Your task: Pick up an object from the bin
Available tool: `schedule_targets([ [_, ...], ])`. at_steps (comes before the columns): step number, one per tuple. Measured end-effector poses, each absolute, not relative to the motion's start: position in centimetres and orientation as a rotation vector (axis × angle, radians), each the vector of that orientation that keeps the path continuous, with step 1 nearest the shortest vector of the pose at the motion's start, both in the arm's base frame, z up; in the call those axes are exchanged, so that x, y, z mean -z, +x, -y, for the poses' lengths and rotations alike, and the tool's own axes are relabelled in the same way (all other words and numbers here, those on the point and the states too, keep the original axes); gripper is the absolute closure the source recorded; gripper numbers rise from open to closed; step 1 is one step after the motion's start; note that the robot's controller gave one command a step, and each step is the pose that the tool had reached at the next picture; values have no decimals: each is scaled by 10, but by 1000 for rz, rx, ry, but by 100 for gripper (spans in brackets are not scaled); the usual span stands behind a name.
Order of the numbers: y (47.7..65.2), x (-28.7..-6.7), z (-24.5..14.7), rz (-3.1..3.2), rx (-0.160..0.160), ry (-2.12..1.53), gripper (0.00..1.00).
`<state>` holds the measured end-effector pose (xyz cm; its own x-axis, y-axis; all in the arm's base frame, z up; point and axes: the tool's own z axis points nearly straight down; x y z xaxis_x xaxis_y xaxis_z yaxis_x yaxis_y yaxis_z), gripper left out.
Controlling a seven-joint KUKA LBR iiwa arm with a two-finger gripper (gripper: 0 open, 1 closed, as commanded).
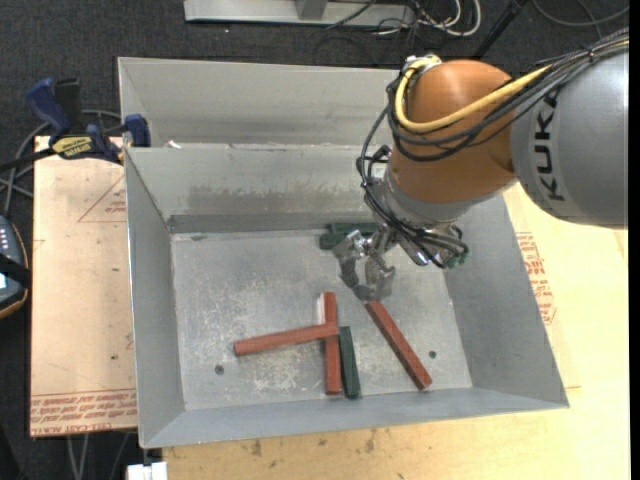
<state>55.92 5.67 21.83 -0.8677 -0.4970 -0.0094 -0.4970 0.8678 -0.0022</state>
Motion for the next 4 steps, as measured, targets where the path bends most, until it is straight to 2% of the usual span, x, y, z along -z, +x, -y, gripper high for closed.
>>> schedule_targets([
  [1,558,-215,-56,-3033,-1,-806,0],
  [2,528,-68,-64,-2884,-3,-1262,0],
  [3,531,-73,-66,-2875,-2,-1259,100],
  [4,505,-230,-98,-2852,1,-1295,100],
])
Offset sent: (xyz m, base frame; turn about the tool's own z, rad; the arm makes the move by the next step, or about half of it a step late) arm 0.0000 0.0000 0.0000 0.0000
